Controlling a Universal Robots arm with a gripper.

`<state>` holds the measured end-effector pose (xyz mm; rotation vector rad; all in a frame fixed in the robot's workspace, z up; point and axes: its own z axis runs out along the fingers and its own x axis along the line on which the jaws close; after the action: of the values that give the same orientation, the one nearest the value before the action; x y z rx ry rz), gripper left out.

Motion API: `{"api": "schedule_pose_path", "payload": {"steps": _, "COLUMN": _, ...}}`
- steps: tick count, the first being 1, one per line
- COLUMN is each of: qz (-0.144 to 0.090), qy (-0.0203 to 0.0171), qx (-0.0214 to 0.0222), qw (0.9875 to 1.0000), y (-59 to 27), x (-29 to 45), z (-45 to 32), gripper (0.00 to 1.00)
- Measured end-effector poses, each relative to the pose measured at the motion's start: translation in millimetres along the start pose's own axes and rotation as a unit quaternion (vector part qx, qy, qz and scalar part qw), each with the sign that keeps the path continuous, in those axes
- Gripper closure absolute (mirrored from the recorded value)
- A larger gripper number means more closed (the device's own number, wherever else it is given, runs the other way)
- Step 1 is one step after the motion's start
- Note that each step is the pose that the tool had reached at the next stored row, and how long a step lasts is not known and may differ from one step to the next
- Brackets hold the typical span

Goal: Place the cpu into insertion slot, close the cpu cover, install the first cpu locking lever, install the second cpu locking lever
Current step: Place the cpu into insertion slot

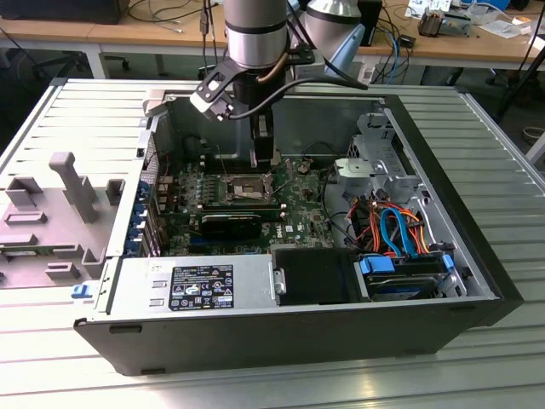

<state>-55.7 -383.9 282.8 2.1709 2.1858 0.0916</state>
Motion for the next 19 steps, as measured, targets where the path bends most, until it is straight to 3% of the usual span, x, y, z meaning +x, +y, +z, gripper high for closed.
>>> {"api": "schedule_pose_path", "payload": {"steps": 19, "qz": 0.0, "qy": 0.0, "qx": 0.0, "qw": 1.0, "y": -0.4, "x": 0.0, "z": 4.5, "gripper": 0.46}}
